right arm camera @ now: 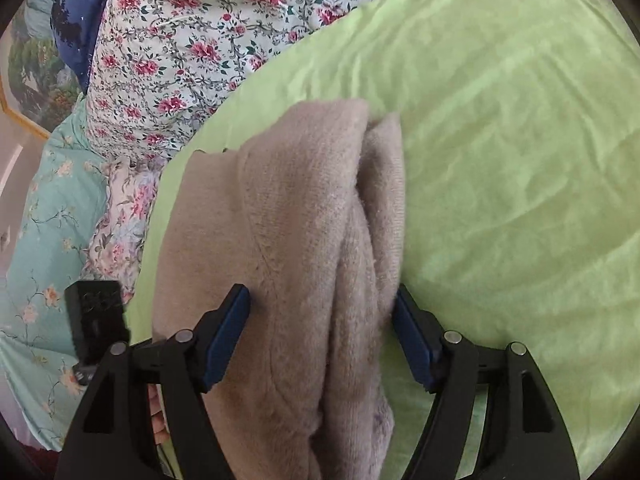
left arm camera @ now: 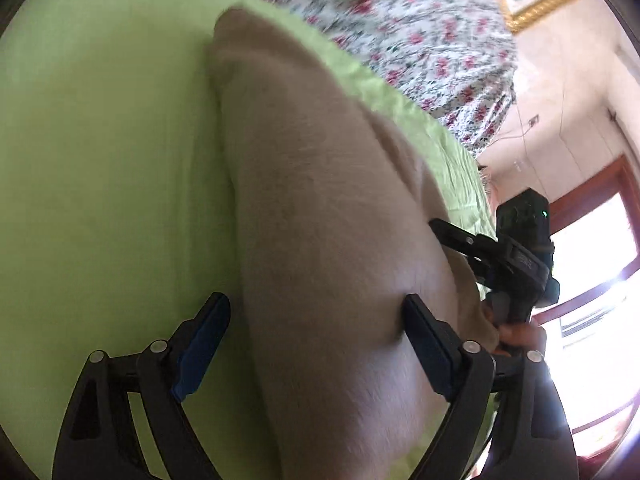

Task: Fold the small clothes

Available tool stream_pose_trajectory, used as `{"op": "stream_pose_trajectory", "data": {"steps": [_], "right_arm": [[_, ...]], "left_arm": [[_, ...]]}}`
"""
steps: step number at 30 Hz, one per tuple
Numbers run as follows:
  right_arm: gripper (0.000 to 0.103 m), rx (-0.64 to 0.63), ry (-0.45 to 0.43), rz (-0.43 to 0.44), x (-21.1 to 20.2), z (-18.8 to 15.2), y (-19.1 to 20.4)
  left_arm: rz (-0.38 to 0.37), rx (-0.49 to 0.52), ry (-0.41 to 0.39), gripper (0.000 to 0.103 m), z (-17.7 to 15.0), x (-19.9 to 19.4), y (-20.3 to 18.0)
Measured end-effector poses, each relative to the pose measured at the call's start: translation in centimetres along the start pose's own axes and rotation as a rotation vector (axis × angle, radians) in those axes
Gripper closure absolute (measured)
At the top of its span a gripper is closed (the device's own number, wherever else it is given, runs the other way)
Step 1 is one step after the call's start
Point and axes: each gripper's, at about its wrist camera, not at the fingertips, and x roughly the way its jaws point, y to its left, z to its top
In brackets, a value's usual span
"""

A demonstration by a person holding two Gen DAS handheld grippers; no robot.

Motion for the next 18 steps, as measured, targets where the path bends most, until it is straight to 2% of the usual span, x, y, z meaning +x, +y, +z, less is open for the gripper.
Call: {"op": "stream_pose_trajectory", "data": {"steps": [1, 2, 3, 4, 8, 12, 18], "right_arm": [[0.046, -0.007, 0.006, 0.000, 0.3, 0.0, 0.1], [0.058, -0.010, 0.016, 0.008, 0.6, -0.1, 0.3], [0.064, -0.009, 0.021, 0.015, 0.9, -0.2, 0.4], [0.067, -0.015, 0.011, 0.008, 0.8, -0.3, 0.7], [0.072, -0.021, -0.047, 0.033, -0.9, -1.2, 3.0], [0.073, -0.059, -0.073, 0.094, -1.4, -3.4, 7.0], [0.073, -0.106, -0.013, 0.202, 3.2, -8.0, 12.8]], "left_arm": [[-0.022, -0.008, -0.007, 0.016, 0.2, 0.1, 0.3], [-0.028, -0.004, -0.014, 0.022, 0.4, 0.4, 0.4], [-0.037, 0.008, -0.021, 0.030, 0.5, 0.5, 0.2], [-0.046, 0.013, -0.019, 0.039, 0.3, 0.4, 0.2], [-0.030, 0.056, -0.054, 0.056, -0.5, -1.4, -0.7], [-0.018, 0.106, -0.111, 0.059, -2.4, -5.9, -1.7], [0.045, 0.101, -0.154, 0.059, -6.5, -14.6, 0.9]]}}
